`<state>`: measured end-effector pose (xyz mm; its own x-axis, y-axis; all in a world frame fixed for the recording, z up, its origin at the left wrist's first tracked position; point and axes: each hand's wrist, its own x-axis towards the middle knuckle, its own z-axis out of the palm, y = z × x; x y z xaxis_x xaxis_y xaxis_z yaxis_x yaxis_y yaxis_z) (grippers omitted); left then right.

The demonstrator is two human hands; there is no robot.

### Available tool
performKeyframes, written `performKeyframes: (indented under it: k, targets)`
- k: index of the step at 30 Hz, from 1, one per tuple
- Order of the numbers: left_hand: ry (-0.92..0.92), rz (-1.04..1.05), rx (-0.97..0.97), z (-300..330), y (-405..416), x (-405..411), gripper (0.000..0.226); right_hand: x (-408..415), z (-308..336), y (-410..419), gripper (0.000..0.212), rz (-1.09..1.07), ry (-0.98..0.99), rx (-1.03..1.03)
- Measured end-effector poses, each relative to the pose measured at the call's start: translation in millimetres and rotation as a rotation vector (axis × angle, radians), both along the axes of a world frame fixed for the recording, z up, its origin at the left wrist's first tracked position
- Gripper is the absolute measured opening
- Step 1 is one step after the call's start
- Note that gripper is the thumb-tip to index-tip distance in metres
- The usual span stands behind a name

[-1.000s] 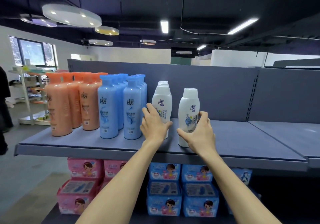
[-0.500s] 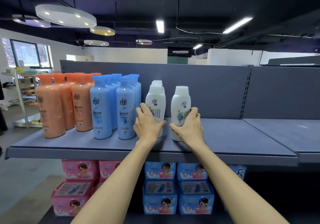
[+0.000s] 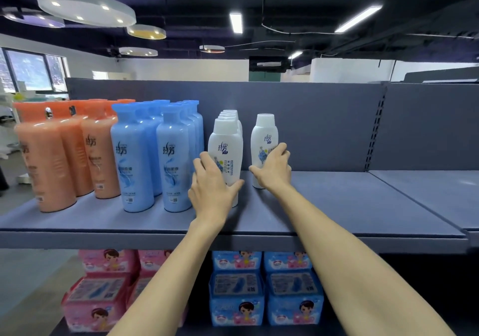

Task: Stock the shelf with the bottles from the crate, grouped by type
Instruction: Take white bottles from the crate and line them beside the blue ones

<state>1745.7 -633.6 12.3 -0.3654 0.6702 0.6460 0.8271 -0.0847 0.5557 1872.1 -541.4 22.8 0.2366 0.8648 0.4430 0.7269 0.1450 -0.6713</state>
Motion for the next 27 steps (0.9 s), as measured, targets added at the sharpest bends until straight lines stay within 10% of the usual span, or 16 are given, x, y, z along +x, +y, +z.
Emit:
performKeyframes:
  k: [27]
  targets:
    - [0.001, -0.011, 0.039, -4.4, 3.6, -1.7, 0.075, -18.1, -1.1, 85.3, 0.072, -0.025, 0.043, 0.005]
